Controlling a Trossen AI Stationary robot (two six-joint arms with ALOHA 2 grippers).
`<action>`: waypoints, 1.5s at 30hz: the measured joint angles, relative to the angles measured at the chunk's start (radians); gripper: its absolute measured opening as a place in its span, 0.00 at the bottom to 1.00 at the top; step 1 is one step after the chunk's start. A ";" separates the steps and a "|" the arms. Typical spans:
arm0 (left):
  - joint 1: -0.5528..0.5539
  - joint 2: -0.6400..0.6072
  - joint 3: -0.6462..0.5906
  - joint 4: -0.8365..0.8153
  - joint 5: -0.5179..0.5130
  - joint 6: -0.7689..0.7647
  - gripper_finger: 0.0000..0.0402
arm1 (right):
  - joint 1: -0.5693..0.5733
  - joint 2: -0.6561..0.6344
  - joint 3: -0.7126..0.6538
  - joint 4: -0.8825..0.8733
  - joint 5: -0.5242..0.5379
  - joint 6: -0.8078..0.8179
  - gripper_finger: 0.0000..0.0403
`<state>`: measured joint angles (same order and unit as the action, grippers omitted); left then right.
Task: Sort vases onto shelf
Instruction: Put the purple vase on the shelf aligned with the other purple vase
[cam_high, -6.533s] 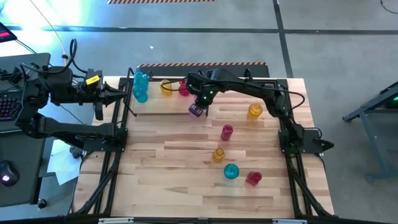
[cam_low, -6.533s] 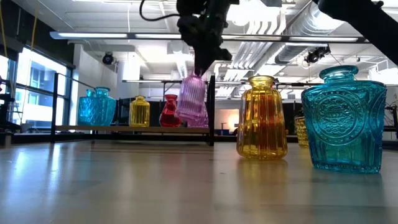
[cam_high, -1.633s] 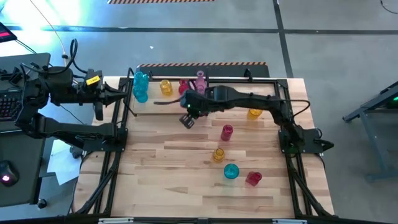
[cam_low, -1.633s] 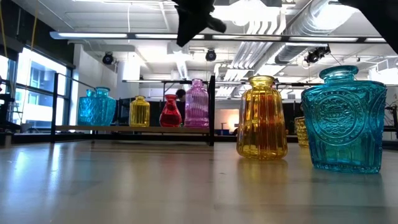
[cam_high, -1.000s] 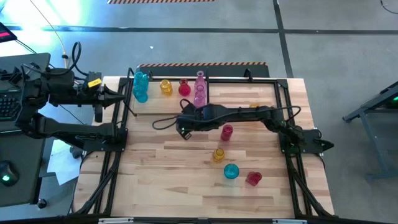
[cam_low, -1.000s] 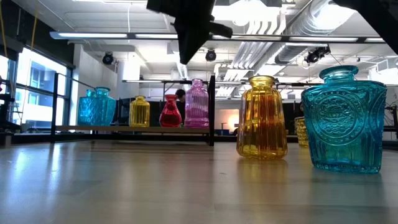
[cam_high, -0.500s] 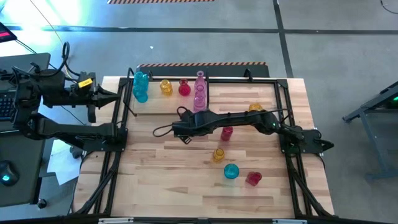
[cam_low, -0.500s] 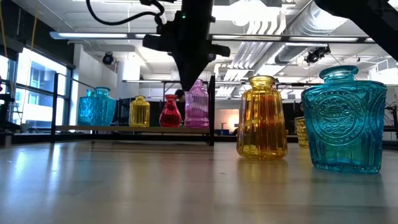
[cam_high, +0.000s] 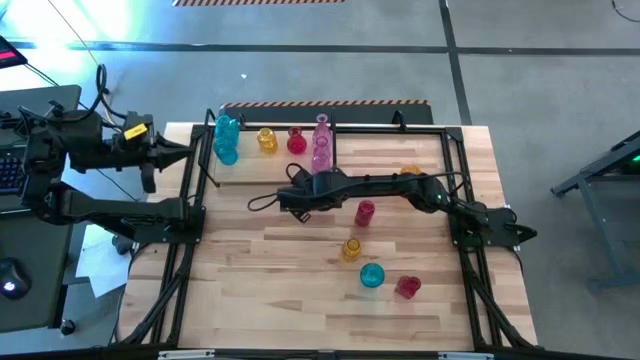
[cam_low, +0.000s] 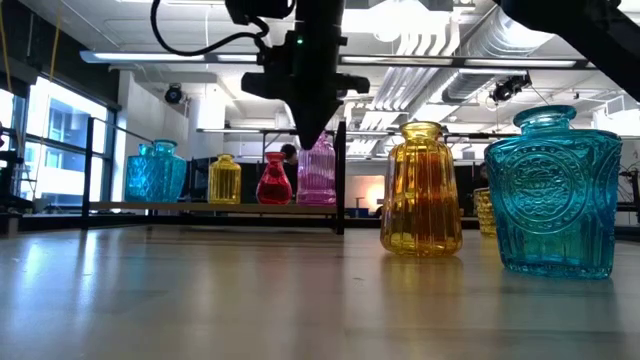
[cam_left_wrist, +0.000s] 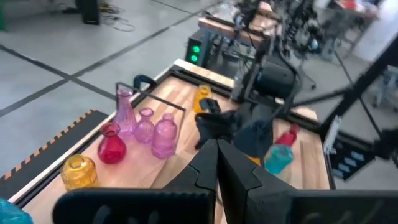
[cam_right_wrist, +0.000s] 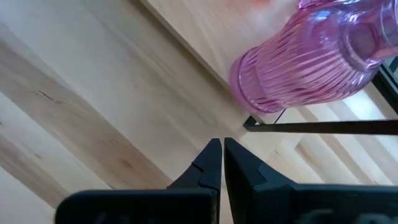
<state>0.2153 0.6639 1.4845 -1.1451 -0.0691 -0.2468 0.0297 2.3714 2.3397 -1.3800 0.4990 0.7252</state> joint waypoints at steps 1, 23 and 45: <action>0.000 0.001 0.000 0.002 -0.016 -0.011 0.00 | -0.002 0.000 0.000 0.000 -0.005 -0.005 0.00; 0.000 -0.186 0.000 -0.242 -0.273 -0.055 0.00 | -0.006 0.000 0.000 0.083 -0.186 -0.062 0.00; 0.074 -0.333 0.207 -0.428 -0.192 0.002 0.00 | -0.019 -0.002 0.000 0.242 -0.078 0.479 0.00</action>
<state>0.2890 0.3309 1.6914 -1.5727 -0.2613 -0.2450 0.0108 2.3695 2.3398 -1.1380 0.4211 1.2045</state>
